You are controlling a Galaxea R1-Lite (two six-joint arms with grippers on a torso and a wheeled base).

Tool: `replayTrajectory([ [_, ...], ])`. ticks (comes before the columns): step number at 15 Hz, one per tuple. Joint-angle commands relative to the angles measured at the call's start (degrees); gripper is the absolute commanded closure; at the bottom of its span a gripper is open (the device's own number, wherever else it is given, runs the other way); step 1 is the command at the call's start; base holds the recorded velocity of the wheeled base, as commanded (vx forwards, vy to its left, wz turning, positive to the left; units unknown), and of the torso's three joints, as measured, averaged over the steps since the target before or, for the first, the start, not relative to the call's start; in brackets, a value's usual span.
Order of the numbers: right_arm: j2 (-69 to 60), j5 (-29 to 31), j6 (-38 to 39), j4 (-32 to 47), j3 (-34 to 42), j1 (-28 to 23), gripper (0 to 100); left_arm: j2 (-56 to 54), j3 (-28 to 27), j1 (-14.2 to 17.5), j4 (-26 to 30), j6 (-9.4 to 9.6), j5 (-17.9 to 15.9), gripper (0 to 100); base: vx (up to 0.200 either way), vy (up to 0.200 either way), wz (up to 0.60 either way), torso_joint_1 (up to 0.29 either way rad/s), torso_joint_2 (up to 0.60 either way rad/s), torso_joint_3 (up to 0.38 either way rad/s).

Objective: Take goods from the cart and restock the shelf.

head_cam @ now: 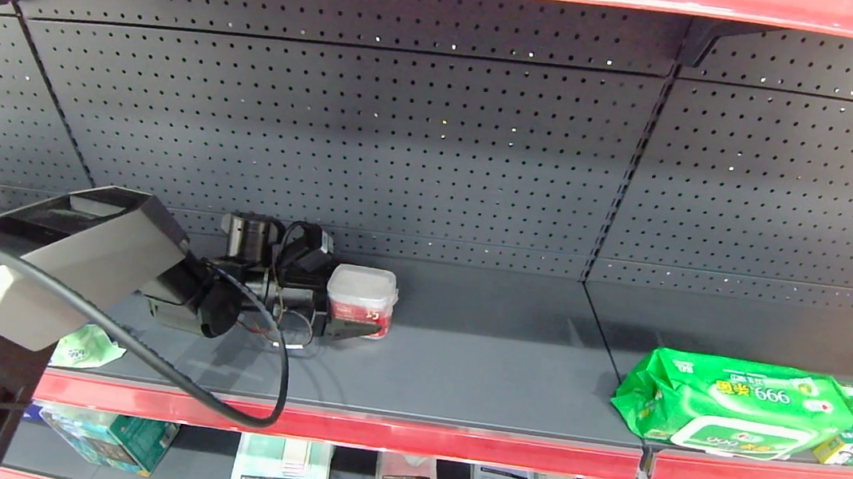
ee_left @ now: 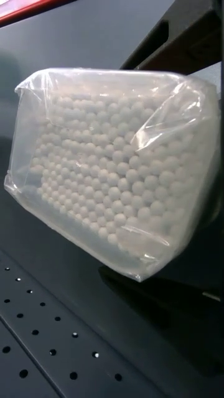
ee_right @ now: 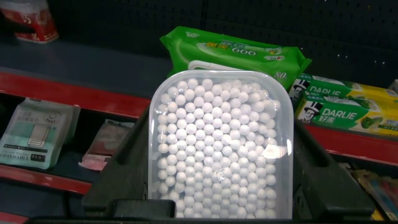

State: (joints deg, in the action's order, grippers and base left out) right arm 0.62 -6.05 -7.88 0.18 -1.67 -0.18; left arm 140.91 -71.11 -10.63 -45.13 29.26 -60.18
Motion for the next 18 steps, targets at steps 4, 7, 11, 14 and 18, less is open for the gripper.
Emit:
replayTrajectory([
  [4,0.1,0.0,0.0,0.0,0.0,0.0,100,0.2,-0.1,-0.2,0.0,0.01,0.0,0,0.000,0.000,0.00,0.000,0.00,0.000],
  [7,0.1,0.0,0.0,0.0,0.0,0.0,100,0.6,0.0,-0.2,0.0,0.01,0.1,100,0.000,0.000,0.00,0.000,0.00,0.000],
  [11,0.1,0.0,0.0,0.0,0.0,0.0,100,0.6,0.4,-0.2,0.0,-0.43,0.1,100,0.000,0.000,0.00,0.000,0.00,0.000],
  [14,0.1,0.0,0.0,0.0,0.0,0.0,100,0.5,0.7,-0.2,0.0,-0.43,0.0,100,0.000,0.000,0.00,0.000,0.00,0.000],
  [18,0.1,0.0,0.0,0.0,0.0,0.0,100,-0.9,2.4,0.3,-0.1,-0.25,-2.1,100,0.000,0.000,0.00,0.000,0.00,0.000],
])
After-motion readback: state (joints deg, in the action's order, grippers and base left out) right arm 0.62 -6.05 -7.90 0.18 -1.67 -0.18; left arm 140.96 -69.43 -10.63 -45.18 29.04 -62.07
